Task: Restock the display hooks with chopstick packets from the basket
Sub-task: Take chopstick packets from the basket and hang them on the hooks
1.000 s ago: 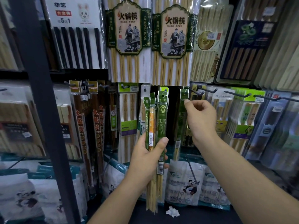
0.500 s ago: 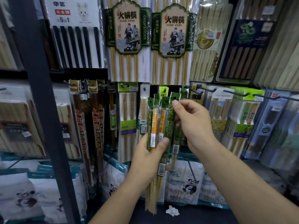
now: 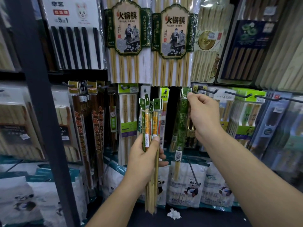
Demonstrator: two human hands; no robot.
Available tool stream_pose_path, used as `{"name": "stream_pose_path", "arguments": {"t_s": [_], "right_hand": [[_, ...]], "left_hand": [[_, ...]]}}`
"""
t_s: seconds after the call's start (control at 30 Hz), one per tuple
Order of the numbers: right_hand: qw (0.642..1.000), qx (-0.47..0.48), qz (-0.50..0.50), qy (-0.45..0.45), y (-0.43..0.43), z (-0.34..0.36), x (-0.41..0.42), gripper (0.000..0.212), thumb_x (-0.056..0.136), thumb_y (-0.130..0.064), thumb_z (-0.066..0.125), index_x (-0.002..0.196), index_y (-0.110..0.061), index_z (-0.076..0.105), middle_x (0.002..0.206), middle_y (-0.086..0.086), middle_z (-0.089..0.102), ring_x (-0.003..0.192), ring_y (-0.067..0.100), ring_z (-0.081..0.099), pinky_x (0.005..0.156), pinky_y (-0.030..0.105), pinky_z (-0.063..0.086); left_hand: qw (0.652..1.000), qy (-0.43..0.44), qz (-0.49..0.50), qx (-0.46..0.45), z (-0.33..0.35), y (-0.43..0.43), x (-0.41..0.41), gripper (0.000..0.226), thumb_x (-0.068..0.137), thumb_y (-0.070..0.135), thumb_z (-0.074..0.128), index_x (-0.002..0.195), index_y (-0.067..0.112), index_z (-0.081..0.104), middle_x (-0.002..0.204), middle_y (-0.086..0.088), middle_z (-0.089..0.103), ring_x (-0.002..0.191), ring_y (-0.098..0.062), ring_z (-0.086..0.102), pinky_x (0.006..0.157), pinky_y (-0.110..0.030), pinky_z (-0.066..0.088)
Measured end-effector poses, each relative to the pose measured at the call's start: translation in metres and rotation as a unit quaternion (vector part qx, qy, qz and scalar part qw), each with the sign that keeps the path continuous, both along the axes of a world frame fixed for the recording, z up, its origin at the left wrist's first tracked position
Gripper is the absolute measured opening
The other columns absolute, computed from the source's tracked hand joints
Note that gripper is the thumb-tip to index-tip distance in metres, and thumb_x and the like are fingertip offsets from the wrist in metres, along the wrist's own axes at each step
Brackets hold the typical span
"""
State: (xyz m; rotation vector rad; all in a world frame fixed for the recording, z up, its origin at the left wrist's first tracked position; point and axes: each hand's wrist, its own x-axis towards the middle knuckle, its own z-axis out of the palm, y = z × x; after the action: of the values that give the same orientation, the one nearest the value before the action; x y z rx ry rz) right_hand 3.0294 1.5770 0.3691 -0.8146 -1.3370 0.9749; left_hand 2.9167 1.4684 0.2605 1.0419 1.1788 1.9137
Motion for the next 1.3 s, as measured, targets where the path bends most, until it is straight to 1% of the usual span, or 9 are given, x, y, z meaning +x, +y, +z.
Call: {"name": "stream_pose_path", "arguments": {"t_s": [0.27, 0.43, 0.53, 0.6, 0.8, 0.93, 1.1, 1.23, 1.3], "right_hand": [[1.000, 0.008, -0.001, 0.008, 0.002, -0.002, 0.000, 0.046, 0.100, -0.019, 0.059, 0.056, -0.017, 0.047, 0.050, -0.007, 0.026, 0.050, 0.013, 0.025, 0.105, 0.030, 0.046], [0.999, 0.023, -0.027, -0.014, 0.011, -0.009, -0.001, 0.045, 0.100, -0.024, 0.060, 0.058, -0.011, 0.050, 0.048, -0.008, 0.029, 0.048, 0.009, 0.029, 0.077, 0.005, 0.042], [0.999, 0.026, -0.041, -0.016, 0.015, -0.015, 0.001, 0.037, 0.099, -0.028, 0.064, 0.076, 0.001, 0.062, 0.060, 0.001, 0.043, 0.054, 0.010, 0.040, 0.076, 0.018, 0.049], [0.998, 0.029, -0.056, -0.015, 0.010, -0.018, 0.002, 0.024, 0.097, -0.029, 0.067, 0.082, -0.011, 0.068, 0.064, -0.004, 0.053, 0.056, 0.005, 0.048, 0.069, 0.022, 0.047], [0.994, 0.047, 0.066, -0.069, -0.019, -0.028, 0.001, 0.019, 0.098, -0.030, 0.064, 0.084, -0.024, 0.075, 0.079, -0.007, 0.073, 0.066, -0.002, 0.061, 0.059, 0.016, 0.046], [0.991, 0.055, 0.116, -0.046, -0.031, -0.032, -0.004, 0.019, 0.099, -0.026, 0.064, 0.086, -0.018, 0.076, 0.081, 0.005, 0.072, 0.067, 0.003, 0.060, 0.055, 0.014, 0.046], [0.992, 0.061, 0.100, -0.040, -0.032, -0.033, -0.004, 0.017, 0.098, -0.018, 0.064, 0.084, -0.020, 0.073, 0.071, -0.008, 0.070, 0.064, 0.000, 0.061, 0.055, 0.012, 0.047], [0.997, 0.034, 0.073, 0.001, -0.025, -0.021, 0.000, 0.023, 0.100, -0.022, 0.062, 0.078, -0.021, 0.070, 0.069, -0.006, 0.063, 0.062, 0.004, 0.056, 0.054, 0.015, 0.046], [0.998, 0.029, 0.055, 0.017, -0.018, -0.015, 0.002, 0.025, 0.100, -0.025, 0.062, 0.077, -0.021, 0.070, 0.069, -0.002, 0.059, 0.060, 0.008, 0.053, 0.055, 0.020, 0.045]], "left_hand": [[1.000, 0.019, 0.000, -0.006, 0.001, -0.002, 0.000, 0.019, 0.102, 0.029, 0.060, 0.086, 0.035, 0.068, 0.072, -0.004, 0.065, 0.068, -0.021, 0.068, 0.062, -0.040, 0.062], [1.000, 0.019, -0.001, -0.006, 0.002, -0.003, 0.001, 0.019, 0.101, 0.029, 0.062, 0.085, 0.037, 0.070, 0.083, -0.014, 0.069, 0.072, -0.020, 0.069, 0.061, -0.039, 0.062], [1.000, 0.019, -0.002, 0.001, 0.003, -0.003, 0.001, 0.017, 0.100, 0.029, 0.063, 0.086, 0.035, 0.071, 0.093, -0.020, 0.067, 0.074, -0.020, 0.068, 0.062, -0.038, 0.062], [1.000, 0.016, -0.002, 0.007, 0.003, -0.003, 0.001, 0.018, 0.100, 0.027, 0.063, 0.085, 0.035, 0.070, 0.091, -0.020, 0.066, 0.073, -0.020, 0.069, 0.062, -0.037, 0.062], [1.000, 0.017, -0.015, 0.018, 0.000, 0.002, 0.002, 0.016, 0.101, 0.023, 0.063, 0.096, 0.036, 0.072, 0.082, -0.008, 0.073, 0.069, -0.024, 0.072, 0.064, -0.037, 0.062], [0.999, 0.013, -0.017, 0.025, -0.001, 0.003, 0.002, 0.016, 0.101, 0.021, 0.063, 0.100, 0.035, 0.071, 0.083, -0.006, 0.073, 0.070, -0.025, 0.072, 0.064, -0.036, 0.061], [0.999, 0.006, -0.027, 0.026, -0.002, 0.002, 0.004, 0.019, 0.101, 0.020, 0.064, 0.101, 0.038, 0.071, 0.091, -0.006, 0.076, 0.080, -0.026, 0.076, 0.069, -0.034, 0.062], [1.000, 0.020, 0.007, 0.014, -0.004, 0.005, 0.002, 0.016, 0.100, 0.032, 0.065, 0.115, 0.032, 0.067, 0.115, 0.004, 0.072, 0.109, -0.020, 0.071, 0.092, -0.037, 0.059], [1.000, -0.007, -0.002, 0.025, -0.005, 0.006, -0.001, 0.008, 0.101, 0.026, 0.063, 0.105, 0.020, 0.066, 0.094, -0.003, 0.069, 0.091, -0.022, 0.071, 0.083, -0.041, 0.063]]}}
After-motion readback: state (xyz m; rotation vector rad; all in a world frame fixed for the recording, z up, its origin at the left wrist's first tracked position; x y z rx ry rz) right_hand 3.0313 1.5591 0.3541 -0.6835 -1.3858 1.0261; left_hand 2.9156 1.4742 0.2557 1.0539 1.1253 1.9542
